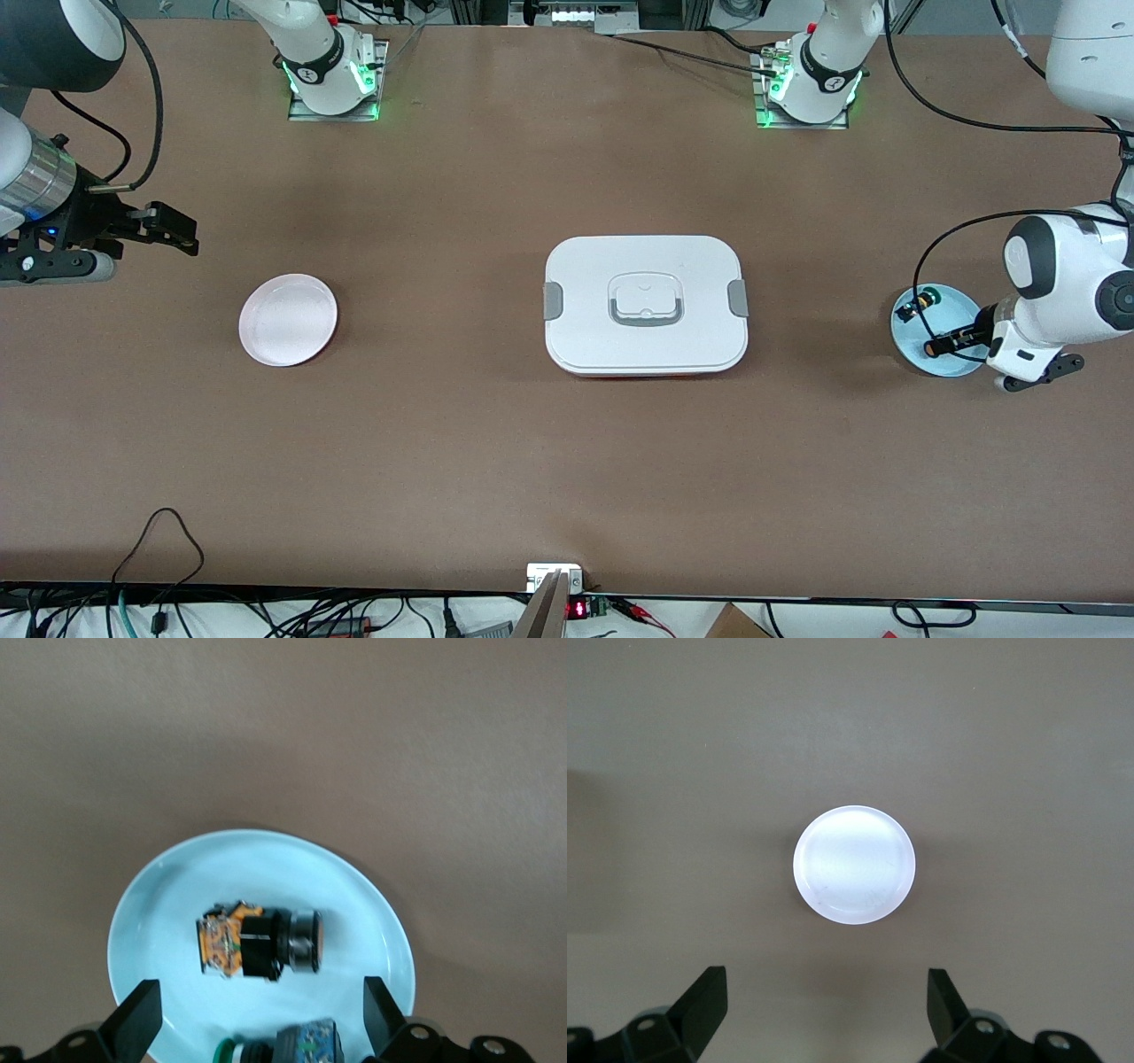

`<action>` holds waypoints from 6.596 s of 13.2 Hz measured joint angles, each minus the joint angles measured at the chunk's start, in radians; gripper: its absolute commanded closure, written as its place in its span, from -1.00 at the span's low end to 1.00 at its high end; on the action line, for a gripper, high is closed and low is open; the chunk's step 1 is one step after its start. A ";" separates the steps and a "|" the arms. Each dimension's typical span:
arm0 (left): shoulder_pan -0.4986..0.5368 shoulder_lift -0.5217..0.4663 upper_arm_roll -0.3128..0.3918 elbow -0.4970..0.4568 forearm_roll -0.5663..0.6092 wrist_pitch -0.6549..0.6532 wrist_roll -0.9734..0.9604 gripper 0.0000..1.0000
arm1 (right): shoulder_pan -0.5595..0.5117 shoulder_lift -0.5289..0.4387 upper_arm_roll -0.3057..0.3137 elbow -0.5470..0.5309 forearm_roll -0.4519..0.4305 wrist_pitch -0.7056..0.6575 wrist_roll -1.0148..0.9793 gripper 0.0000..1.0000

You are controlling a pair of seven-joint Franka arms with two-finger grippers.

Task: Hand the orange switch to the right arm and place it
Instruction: 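Lower the left gripper onto the orange switch in the dish, then close the left gripper on the orange switch while the right gripper advances, then lift the orange switch with the left gripper toward the right gripper, then grasp the orange switch with the right gripper from the left gripper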

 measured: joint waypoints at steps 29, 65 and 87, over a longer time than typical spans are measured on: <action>0.036 -0.093 -0.126 0.078 0.000 -0.259 0.044 0.61 | 0.073 0.027 0.007 0.003 0.039 0.017 -0.022 -1.00; -0.162 -0.069 -0.706 0.287 -1.252 -0.060 1.142 0.96 | -0.036 0.215 -0.004 -0.194 1.514 -0.251 0.126 -1.00; -0.313 -0.051 -0.707 0.282 -1.462 0.111 1.379 1.00 | 0.213 0.204 0.035 -0.284 1.811 0.023 0.251 -1.00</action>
